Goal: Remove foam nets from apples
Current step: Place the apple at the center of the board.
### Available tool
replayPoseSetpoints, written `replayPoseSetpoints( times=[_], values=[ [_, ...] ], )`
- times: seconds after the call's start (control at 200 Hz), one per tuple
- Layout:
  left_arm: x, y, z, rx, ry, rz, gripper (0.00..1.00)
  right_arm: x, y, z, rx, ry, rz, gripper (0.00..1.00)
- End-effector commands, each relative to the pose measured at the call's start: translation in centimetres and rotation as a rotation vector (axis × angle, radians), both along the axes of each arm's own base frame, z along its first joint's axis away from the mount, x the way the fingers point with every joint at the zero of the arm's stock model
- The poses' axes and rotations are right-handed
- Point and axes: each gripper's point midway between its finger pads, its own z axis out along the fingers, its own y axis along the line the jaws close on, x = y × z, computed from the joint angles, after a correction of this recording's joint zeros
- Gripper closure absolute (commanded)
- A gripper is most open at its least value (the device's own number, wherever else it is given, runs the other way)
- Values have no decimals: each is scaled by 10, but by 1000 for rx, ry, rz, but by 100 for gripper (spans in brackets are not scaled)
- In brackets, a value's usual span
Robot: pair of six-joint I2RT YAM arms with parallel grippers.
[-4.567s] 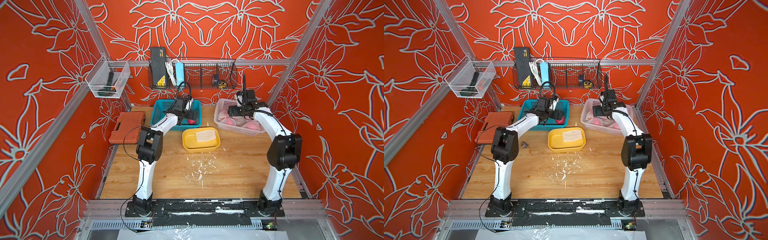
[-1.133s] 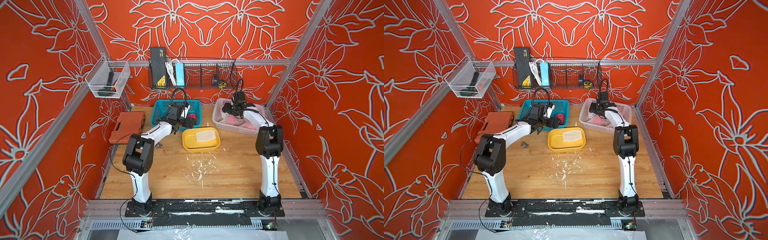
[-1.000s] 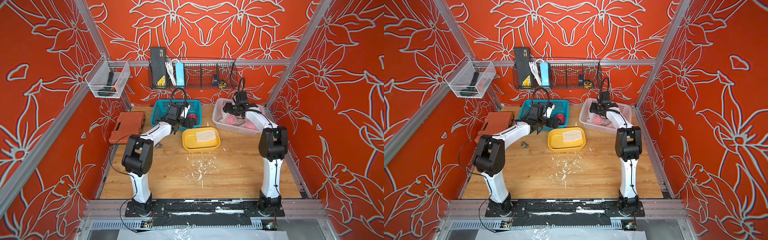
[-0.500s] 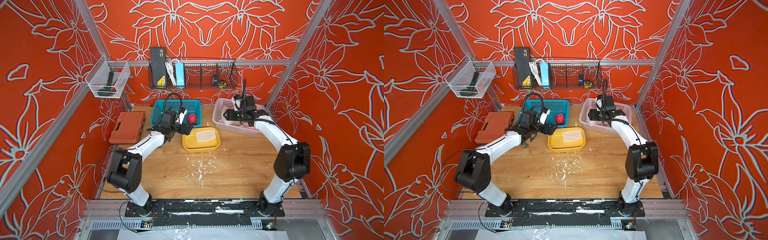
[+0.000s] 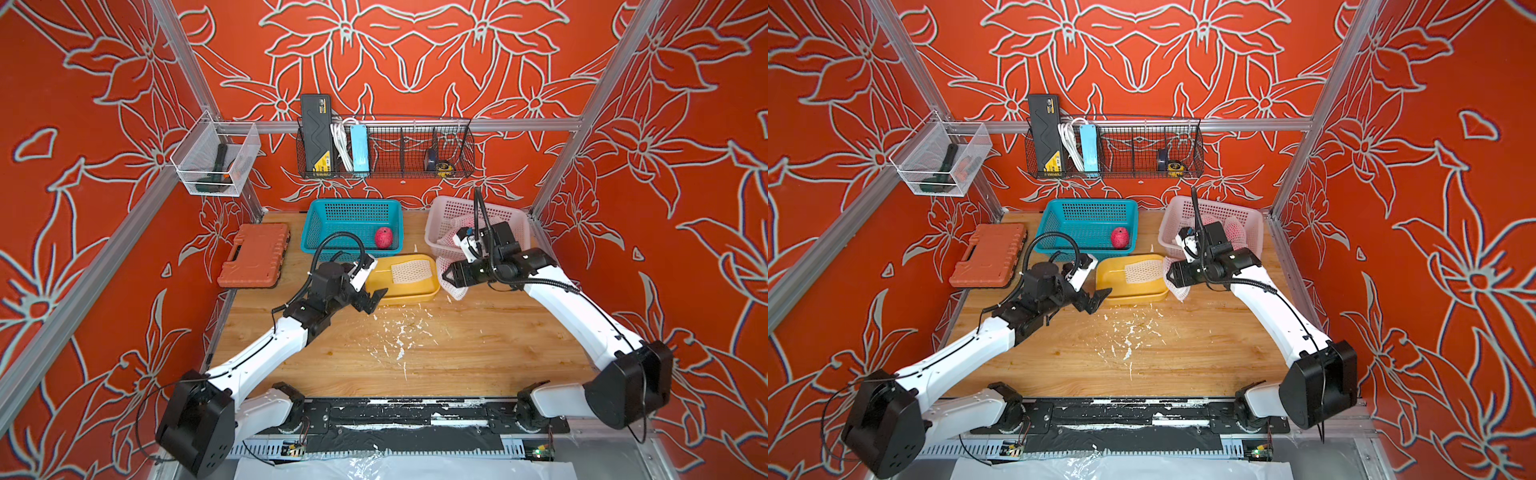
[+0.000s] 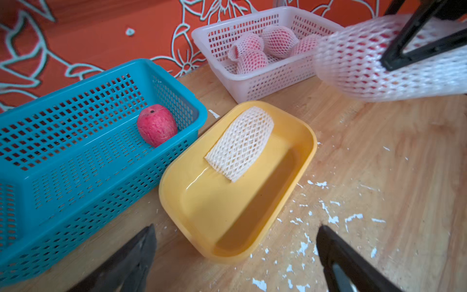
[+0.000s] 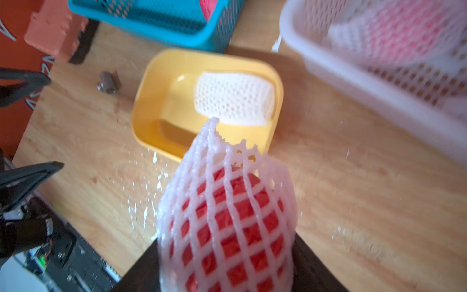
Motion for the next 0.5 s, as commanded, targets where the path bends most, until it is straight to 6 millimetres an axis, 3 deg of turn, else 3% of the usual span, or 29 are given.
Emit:
replayPoseSetpoints(
  times=[0.0,0.16,0.495],
  values=[
    [-13,-12,10,37,-114,-76,3,-36,-7,-19,-5,164,-28,33],
    [-24,-15,6,53,-160,-103,3,-59,-4,-32,33,320,-65,32],
    [-20,-15,-9,84,-161,-103,3,-75,3,-70,17,616,-144,34]
  ],
)
